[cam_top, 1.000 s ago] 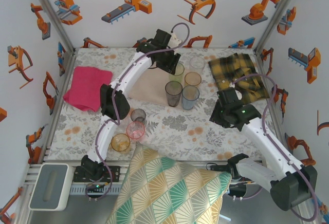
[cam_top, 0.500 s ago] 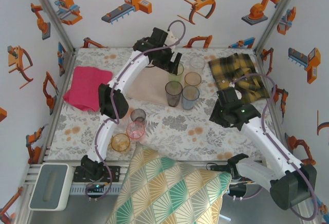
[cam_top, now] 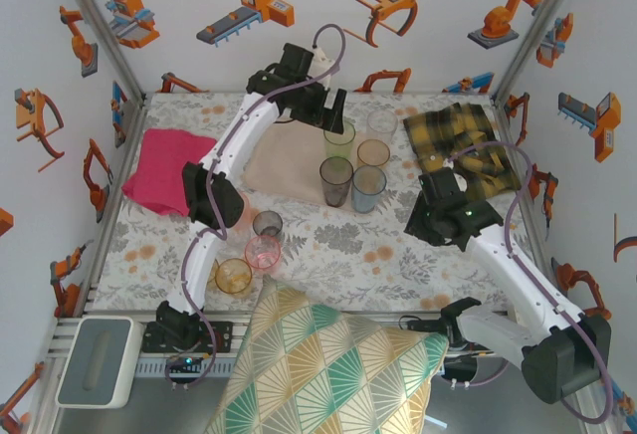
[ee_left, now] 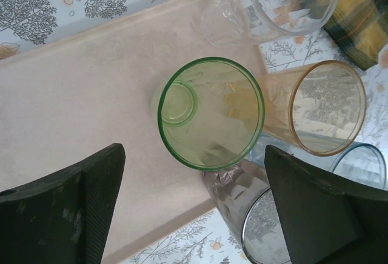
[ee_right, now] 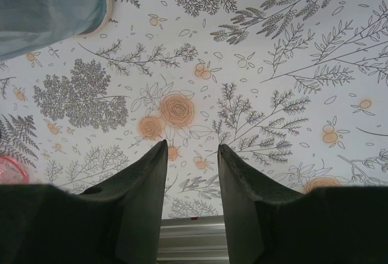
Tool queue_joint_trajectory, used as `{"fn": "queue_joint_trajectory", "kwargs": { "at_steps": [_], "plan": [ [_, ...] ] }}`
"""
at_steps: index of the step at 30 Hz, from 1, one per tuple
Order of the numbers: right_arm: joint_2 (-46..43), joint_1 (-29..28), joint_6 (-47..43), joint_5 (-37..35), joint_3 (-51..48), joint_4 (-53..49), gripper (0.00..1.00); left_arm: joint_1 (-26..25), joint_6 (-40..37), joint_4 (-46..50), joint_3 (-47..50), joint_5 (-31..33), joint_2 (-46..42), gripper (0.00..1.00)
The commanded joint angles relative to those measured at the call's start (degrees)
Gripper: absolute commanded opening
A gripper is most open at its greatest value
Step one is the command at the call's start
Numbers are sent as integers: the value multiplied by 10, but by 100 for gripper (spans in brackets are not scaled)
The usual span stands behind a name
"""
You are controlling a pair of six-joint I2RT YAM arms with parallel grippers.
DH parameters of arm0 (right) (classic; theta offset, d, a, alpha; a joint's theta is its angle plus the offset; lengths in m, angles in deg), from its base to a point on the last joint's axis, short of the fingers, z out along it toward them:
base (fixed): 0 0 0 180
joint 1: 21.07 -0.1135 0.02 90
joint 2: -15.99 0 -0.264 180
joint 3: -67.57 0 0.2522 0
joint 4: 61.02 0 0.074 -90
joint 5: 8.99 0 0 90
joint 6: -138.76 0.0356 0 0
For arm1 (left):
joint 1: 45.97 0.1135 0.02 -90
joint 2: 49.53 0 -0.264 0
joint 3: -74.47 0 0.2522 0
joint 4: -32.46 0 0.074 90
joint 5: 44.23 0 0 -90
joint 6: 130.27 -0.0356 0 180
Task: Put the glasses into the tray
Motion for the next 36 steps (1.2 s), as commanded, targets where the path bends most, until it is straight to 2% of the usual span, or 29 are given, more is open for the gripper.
{"fn": "queue_joint_trajectory", "kwargs": {
  "at_steps": [1,7,24,36],
  "plan": [
    [1,4,0,0,15,-4,40,8,31,-13,-19,-44,-3,91],
    [6,4,2,-1,17,-4,40,14,53,-20,-20,-87,12,92],
    [16,4,2,0,22,-4,39,18,91,-35,-1,-148,35,93],
    [13,4,3,1,19,-3,40,17,94,-31,17,-152,35,93]
  ]
}}
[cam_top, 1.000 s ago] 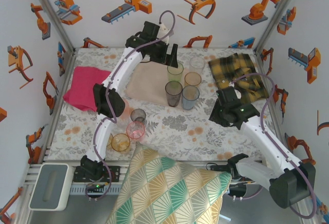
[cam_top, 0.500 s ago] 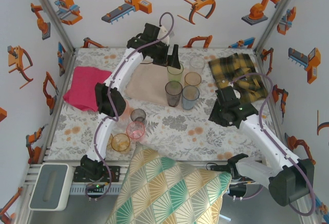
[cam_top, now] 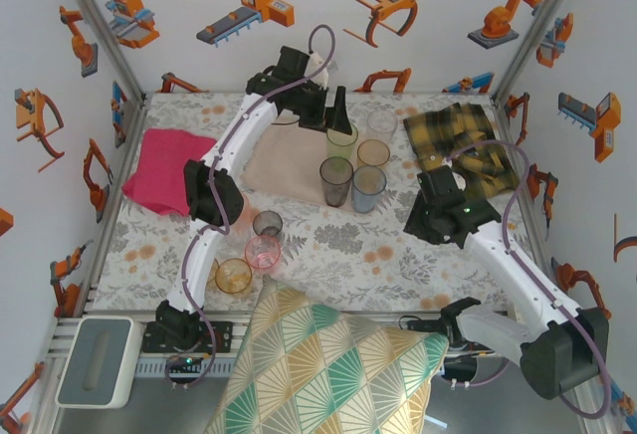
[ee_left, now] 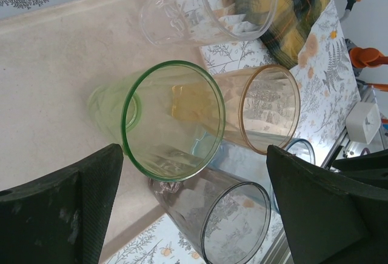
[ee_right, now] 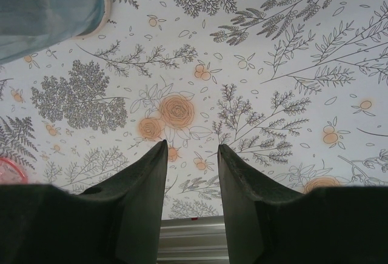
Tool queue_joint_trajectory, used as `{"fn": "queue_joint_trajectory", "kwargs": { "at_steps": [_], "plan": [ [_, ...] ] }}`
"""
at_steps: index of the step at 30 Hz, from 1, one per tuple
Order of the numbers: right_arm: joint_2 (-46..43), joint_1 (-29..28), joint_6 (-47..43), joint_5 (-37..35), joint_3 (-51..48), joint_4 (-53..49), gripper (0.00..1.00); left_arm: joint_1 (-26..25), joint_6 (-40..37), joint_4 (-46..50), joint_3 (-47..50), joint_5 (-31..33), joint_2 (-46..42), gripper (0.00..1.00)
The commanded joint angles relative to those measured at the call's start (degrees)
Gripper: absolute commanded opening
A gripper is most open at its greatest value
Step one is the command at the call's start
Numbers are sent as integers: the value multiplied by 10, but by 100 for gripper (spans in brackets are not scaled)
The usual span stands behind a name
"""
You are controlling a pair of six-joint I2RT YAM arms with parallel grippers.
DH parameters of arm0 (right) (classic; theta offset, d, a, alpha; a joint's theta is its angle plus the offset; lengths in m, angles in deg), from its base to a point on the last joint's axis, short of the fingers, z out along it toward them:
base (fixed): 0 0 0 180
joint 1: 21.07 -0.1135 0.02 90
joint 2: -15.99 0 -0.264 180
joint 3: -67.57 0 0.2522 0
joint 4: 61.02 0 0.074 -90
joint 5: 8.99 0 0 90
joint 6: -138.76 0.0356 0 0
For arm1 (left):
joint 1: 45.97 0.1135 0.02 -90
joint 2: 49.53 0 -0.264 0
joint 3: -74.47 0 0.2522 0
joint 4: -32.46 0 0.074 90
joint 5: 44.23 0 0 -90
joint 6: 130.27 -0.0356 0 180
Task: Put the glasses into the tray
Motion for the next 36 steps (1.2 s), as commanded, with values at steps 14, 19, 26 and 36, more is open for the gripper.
{"fn": "queue_joint_trajectory", "kwargs": {
  "at_steps": [14,19,26,36],
  "plan": [
    [1,4,3,2,13,3,40,2,9,0,24,-21,10,93],
    [0,4,2,2,12,3,39,2,-1,3,15,-20,0,94],
    [-4,4,4,3,12,3,40,3,-32,23,-1,37,-20,97],
    [-5,4,4,7,15,10,40,8,-72,50,-4,86,-75,99]
  ]
}}
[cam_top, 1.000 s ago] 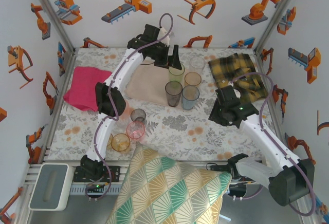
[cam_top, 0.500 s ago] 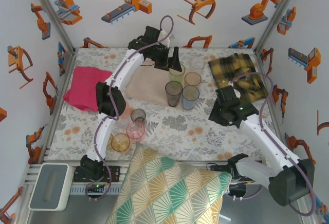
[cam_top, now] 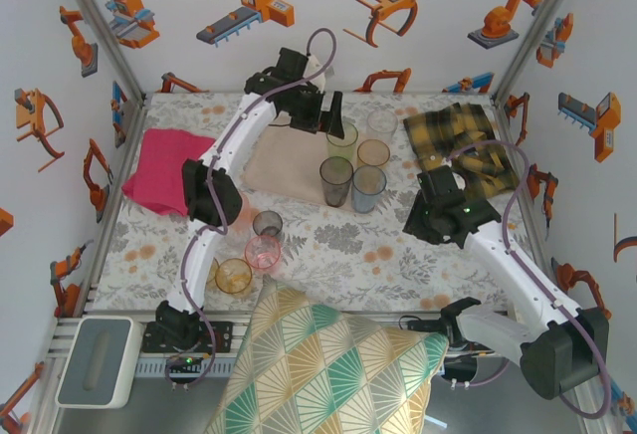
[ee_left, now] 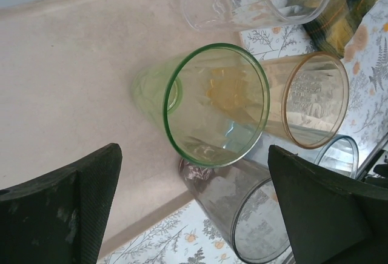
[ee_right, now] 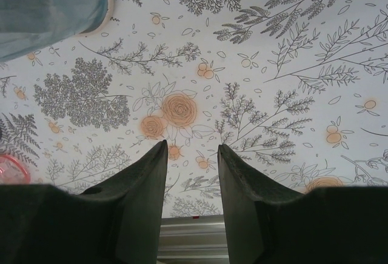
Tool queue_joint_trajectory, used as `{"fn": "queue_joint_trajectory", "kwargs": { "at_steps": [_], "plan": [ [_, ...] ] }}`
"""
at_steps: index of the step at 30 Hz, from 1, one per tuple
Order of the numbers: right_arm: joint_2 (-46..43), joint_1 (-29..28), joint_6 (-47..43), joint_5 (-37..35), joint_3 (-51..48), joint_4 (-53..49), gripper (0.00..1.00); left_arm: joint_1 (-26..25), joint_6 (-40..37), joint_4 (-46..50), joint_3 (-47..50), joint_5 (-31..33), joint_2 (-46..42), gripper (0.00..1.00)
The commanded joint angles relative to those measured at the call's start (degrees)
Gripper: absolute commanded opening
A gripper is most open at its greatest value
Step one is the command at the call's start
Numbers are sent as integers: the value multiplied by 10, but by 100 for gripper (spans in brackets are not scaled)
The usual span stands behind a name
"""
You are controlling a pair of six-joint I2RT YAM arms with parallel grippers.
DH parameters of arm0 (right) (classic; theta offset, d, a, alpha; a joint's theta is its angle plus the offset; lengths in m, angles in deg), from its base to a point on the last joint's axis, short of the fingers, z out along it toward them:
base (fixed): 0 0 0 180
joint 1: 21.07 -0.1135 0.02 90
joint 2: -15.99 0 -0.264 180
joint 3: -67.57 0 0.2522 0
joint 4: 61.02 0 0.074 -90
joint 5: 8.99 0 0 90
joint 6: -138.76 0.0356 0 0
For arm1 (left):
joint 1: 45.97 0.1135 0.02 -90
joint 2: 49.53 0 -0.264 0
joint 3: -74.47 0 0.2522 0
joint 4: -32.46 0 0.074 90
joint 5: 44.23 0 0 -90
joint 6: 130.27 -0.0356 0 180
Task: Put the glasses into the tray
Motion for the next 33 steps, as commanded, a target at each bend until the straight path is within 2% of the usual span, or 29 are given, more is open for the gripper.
{"fn": "queue_joint_trajectory", "kwargs": {
  "at_steps": [1,6,11,17,21,27,33],
  "plan": [
    [-5,4,4,1,15,9,40,5,-29,22,-18,13,-64,100],
    [-14,4,4,0,13,10,39,12,-67,61,-5,19,-117,100],
    [-28,4,4,-5,4,12,40,29,-137,166,7,38,-177,100],
    [-51,4,3,-11,-18,21,40,81,-196,231,140,72,-291,98],
    [-60,4,0,-12,-35,24,39,121,-228,212,292,94,-394,97],
    [-62,4,-8,-13,-42,23,40,137,-244,116,531,160,-537,97],
    [-58,4,-10,-13,-41,29,40,153,-247,38,665,185,-605,92]
  ]
}}
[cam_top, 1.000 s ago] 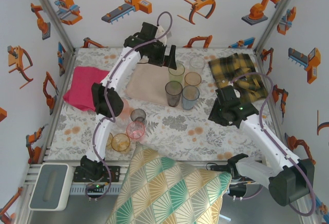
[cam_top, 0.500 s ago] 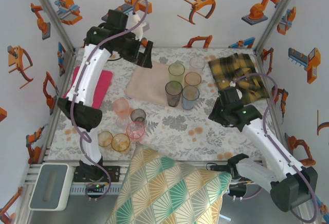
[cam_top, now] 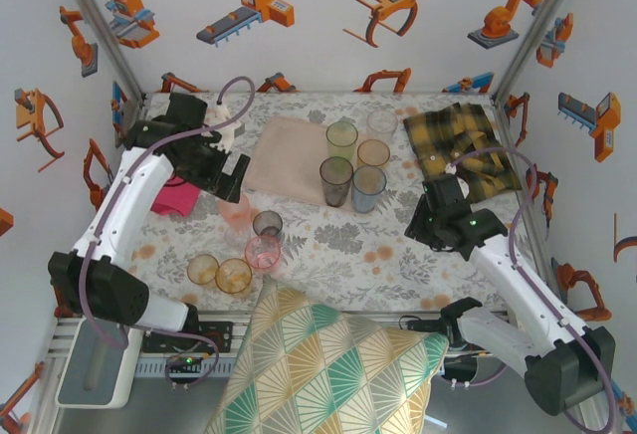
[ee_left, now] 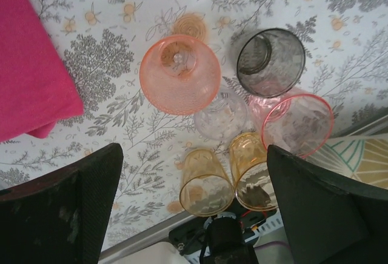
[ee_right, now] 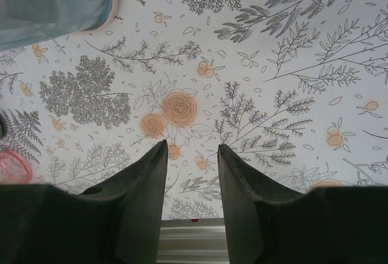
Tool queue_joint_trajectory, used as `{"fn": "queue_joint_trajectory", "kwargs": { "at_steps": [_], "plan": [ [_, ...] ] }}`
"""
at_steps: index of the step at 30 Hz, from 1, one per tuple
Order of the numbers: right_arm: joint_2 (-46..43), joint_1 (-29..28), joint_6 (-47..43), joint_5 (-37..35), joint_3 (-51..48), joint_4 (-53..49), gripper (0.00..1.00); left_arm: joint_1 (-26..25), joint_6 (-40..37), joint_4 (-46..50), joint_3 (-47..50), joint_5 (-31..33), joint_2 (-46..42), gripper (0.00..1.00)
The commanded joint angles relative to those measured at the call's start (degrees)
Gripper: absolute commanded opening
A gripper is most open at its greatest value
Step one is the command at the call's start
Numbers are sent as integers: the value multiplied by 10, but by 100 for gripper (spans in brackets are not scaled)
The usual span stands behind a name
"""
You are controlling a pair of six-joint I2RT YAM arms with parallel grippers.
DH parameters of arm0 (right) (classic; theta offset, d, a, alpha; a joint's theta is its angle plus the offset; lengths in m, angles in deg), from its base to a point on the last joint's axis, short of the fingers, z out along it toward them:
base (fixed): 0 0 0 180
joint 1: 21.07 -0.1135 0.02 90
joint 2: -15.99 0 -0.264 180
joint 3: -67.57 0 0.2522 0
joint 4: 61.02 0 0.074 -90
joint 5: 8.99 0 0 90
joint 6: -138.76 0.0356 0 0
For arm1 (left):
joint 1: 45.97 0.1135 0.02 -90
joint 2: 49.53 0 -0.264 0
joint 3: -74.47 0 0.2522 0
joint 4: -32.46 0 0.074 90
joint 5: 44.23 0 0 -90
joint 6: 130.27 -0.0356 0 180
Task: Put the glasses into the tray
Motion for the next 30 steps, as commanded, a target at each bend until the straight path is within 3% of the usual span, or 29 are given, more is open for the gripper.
{"fn": "queue_joint_trajectory", "kwargs": {
  "at_steps": [1,9,23,30],
  "plan": [
    [-4,4,-7,-14,-5,16,40,13,-20,-76,47,28,-26,91],
    [-9,3,4,-13,-19,24,39,47,-16,-118,63,10,17,81],
    [-9,4,8,-15,-21,25,40,47,-21,-161,105,-14,56,55],
    [-7,4,9,-15,-23,28,39,47,-28,-172,120,-11,68,53]
  ]
}}
